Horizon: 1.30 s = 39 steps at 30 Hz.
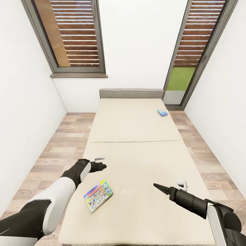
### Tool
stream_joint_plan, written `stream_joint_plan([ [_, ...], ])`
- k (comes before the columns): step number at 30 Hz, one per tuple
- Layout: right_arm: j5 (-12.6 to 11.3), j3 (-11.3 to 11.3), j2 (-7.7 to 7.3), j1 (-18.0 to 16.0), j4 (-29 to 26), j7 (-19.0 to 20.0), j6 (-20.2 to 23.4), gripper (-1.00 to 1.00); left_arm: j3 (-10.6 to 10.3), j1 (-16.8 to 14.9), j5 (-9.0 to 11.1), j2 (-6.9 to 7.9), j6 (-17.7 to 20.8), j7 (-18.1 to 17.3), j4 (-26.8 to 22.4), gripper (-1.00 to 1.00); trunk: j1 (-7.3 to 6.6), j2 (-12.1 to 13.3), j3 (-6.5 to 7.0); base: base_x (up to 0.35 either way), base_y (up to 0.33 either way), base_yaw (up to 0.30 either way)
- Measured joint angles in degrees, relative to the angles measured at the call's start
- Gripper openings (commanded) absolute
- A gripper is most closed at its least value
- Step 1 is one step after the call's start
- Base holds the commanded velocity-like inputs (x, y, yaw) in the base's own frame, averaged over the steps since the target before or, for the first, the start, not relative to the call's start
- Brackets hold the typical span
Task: Put all the toys in the child's room - the three board games (two on the bed and one on the table), the two jigsaw puzzles on the table, and the tennis ball on the table - inside the toy box on the table in the child's room.
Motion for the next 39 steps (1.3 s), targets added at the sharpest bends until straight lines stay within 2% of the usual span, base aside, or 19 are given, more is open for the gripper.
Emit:
stream_joint_plan([
  [12,0.1,0.0,0.00,0.0,0.0,0.0,0.0,1.00,0.0,-0.1,-0.1,-0.44,0.0,0.0,0.0,1.00,0.00,0.0,-1.12,0.000,0.000,0.000],
  [39,0.1,0.0,0.00,0.0,0.0,0.0,0.0,1.00,0.0,-0.1,-0.1,-0.40,-0.1,0.1,0.0,1.00,0.00,0.0,-3.64,0.000,0.000,0.000],
])
